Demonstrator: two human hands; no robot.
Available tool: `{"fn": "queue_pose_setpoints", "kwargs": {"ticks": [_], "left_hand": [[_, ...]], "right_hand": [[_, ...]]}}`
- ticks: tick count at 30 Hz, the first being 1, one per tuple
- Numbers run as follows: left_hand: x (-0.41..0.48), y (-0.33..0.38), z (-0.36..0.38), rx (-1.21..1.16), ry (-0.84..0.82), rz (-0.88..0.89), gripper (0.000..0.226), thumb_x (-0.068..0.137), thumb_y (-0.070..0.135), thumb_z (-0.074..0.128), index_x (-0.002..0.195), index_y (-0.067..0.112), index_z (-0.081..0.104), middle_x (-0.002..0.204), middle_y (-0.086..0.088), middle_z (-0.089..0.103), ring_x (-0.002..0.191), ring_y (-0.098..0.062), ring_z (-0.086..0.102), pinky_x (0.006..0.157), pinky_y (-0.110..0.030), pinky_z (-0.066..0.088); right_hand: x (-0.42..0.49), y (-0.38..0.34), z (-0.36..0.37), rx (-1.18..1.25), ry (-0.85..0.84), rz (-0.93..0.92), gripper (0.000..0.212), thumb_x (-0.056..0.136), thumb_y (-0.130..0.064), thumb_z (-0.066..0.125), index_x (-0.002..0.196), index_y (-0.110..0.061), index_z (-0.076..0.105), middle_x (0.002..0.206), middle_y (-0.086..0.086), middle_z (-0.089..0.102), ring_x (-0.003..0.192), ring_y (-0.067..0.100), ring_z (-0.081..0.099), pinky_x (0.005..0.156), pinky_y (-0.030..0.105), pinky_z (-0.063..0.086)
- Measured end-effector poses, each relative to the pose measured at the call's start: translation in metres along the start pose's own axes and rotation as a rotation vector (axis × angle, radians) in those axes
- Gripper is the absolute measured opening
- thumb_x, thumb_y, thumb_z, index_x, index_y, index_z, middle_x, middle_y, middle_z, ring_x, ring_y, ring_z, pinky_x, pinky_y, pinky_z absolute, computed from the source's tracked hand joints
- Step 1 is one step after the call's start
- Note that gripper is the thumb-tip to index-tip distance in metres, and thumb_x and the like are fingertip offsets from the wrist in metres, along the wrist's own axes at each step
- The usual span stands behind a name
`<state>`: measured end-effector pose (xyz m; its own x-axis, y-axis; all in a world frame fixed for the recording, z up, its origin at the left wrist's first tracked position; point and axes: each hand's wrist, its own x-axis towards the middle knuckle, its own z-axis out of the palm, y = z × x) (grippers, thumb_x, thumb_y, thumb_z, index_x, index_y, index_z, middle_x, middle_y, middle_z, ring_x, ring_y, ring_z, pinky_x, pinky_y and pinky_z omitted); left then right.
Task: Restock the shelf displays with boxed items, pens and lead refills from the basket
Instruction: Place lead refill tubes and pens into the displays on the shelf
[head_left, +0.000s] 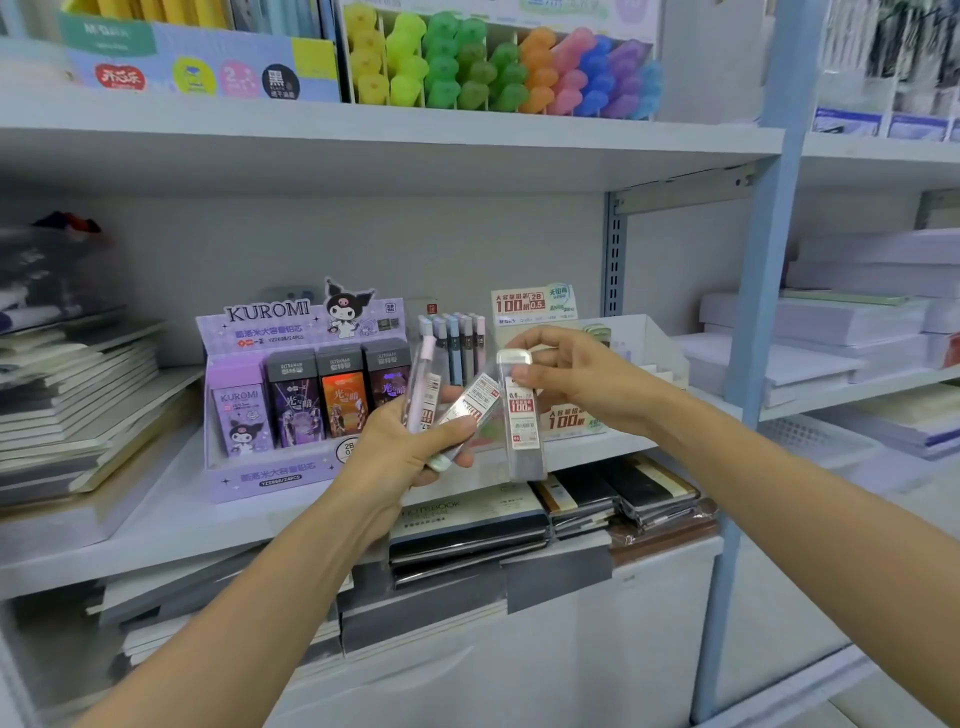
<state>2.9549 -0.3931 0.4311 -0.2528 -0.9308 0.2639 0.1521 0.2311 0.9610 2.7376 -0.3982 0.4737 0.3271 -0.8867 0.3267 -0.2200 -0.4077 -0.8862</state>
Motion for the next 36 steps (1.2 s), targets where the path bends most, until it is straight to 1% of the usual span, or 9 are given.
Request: {"fn": "queue_pose_setpoints", "kwargs": {"ticks": [5, 8, 11, 14, 17, 25, 27, 29, 36], "left_hand": [[0.011, -0.001, -0.004, -0.143, 0.193, 0.020, 0.038, 0.072, 0.010, 0.078, 0.107, 0.008, 0.065, 0.087, -0.012, 0.074, 0.050, -0.010, 0.060, 0.040, -0.014, 0.043], [0.022, 0.002, -0.003, -0.146, 0.263, 0.062, 0.038, 0.074, 0.014, 0.079, 0.108, 0.008, 0.064, 0.076, -0.007, 0.069, 0.044, -0.006, 0.053, 0.044, -0.018, 0.048], [0.033, 0.006, -0.005, -0.131, 0.285, 0.084, 0.031, 0.075, 0.016, 0.079, 0.101, 0.011, 0.063, 0.073, -0.006, 0.065, 0.041, -0.006, 0.048, 0.043, -0.017, 0.046], [0.042, 0.005, -0.009, -0.120, 0.295, 0.094, 0.024, 0.075, 0.018, 0.080, 0.092, 0.014, 0.063, 0.075, -0.011, 0.064, 0.040, -0.007, 0.046, 0.040, -0.016, 0.044], [0.049, -0.001, -0.012, -0.102, 0.294, 0.094, 0.024, 0.075, 0.019, 0.079, 0.094, 0.016, 0.065, 0.075, -0.011, 0.064, 0.040, -0.007, 0.046, 0.042, -0.015, 0.044], [0.056, -0.013, -0.014, -0.038, 0.273, 0.068, 0.021, 0.077, 0.017, 0.078, 0.093, 0.014, 0.065, 0.076, -0.014, 0.067, 0.040, -0.008, 0.045, 0.041, -0.018, 0.044], [0.056, -0.013, -0.014, -0.031, 0.272, 0.077, 0.023, 0.076, 0.018, 0.078, 0.095, 0.013, 0.065, 0.071, -0.011, 0.066, 0.040, -0.008, 0.045, 0.041, -0.018, 0.044], [0.056, -0.012, -0.013, -0.025, 0.263, 0.086, 0.028, 0.073, 0.020, 0.079, 0.096, 0.013, 0.066, 0.064, -0.005, 0.065, 0.039, -0.008, 0.045, 0.042, -0.018, 0.045], [0.052, -0.005, -0.013, 0.005, 0.216, 0.100, 0.041, 0.060, 0.029, 0.079, 0.097, 0.017, 0.066, 0.066, -0.001, 0.071, 0.040, -0.007, 0.045, 0.042, -0.017, 0.045]], "right_hand": [[-0.008, 0.002, -0.017, -0.021, -0.102, 0.063, 0.020, 0.093, -0.014, 0.061, 0.112, -0.012, 0.054, 0.098, 0.008, 0.075, 0.088, 0.018, 0.071, 0.069, 0.023, 0.054], [-0.006, -0.004, -0.029, -0.022, -0.143, 0.058, 0.025, 0.089, -0.015, 0.064, 0.112, -0.010, 0.054, 0.099, 0.013, 0.074, 0.091, 0.023, 0.071, 0.070, 0.025, 0.056], [0.004, -0.012, -0.049, 0.063, 0.089, -0.030, 0.031, 0.085, -0.015, 0.066, 0.114, -0.011, 0.055, 0.104, 0.013, 0.072, 0.096, 0.026, 0.070, 0.074, 0.027, 0.057], [0.021, -0.018, -0.067, 0.093, 0.408, -0.194, 0.021, 0.092, -0.009, 0.061, 0.111, -0.010, 0.052, 0.095, 0.010, 0.073, 0.091, 0.023, 0.071, 0.075, 0.030, 0.058], [0.040, -0.013, -0.071, -0.026, 0.509, -0.211, 0.016, 0.093, -0.006, 0.059, 0.104, -0.013, 0.050, 0.099, 0.012, 0.072, 0.091, 0.021, 0.072, 0.073, 0.030, 0.060], [0.075, 0.025, -0.048, -0.273, 0.407, -0.167, 0.017, 0.093, -0.008, 0.059, 0.094, -0.023, 0.051, 0.099, 0.000, 0.070, 0.090, 0.008, 0.069, 0.069, 0.022, 0.058], [0.080, 0.029, -0.048, -0.352, 0.325, -0.127, 0.019, 0.093, -0.008, 0.060, 0.094, -0.025, 0.052, 0.103, 0.002, 0.069, 0.093, 0.013, 0.068, 0.074, 0.026, 0.059], [0.085, 0.032, -0.049, -0.387, 0.259, -0.066, 0.017, 0.093, -0.008, 0.060, 0.095, -0.024, 0.055, 0.105, 0.004, 0.066, 0.092, 0.016, 0.068, 0.069, 0.024, 0.059], [0.096, 0.042, -0.044, -0.499, 0.395, -0.089, 0.020, 0.089, -0.005, 0.064, 0.106, -0.015, 0.065, 0.095, 0.001, 0.065, 0.084, 0.018, 0.067, 0.070, 0.026, 0.060]]}}
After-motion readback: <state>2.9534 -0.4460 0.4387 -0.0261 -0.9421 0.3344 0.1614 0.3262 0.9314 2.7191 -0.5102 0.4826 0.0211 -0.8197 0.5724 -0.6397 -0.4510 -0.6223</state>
